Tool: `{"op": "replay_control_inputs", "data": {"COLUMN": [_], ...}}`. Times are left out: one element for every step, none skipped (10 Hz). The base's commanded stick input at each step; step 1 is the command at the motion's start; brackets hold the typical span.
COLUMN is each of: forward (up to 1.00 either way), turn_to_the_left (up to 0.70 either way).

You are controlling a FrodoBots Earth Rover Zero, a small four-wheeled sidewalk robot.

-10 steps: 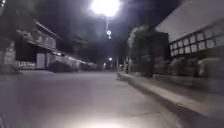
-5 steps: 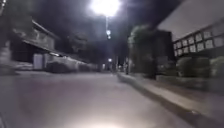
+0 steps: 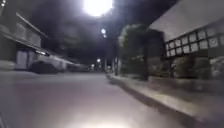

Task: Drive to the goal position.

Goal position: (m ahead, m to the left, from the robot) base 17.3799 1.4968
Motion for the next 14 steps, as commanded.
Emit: {"op": "replay_control_inputs", "data": {"forward": [0.70, 0.70, 0.70, 0.70, 0.70, 0.70, 0.70, 0.70, 0.70, 0.70, 0.70, 0.70, 0.70, 0.70], "turn_to_the_left": [0.00, 0.00, 0.00, 0.00, 0.00, 0.00, 0.00, 0.00, 0.00, 0.00, 0.00, 0.00, 0.00, 0.00]}}
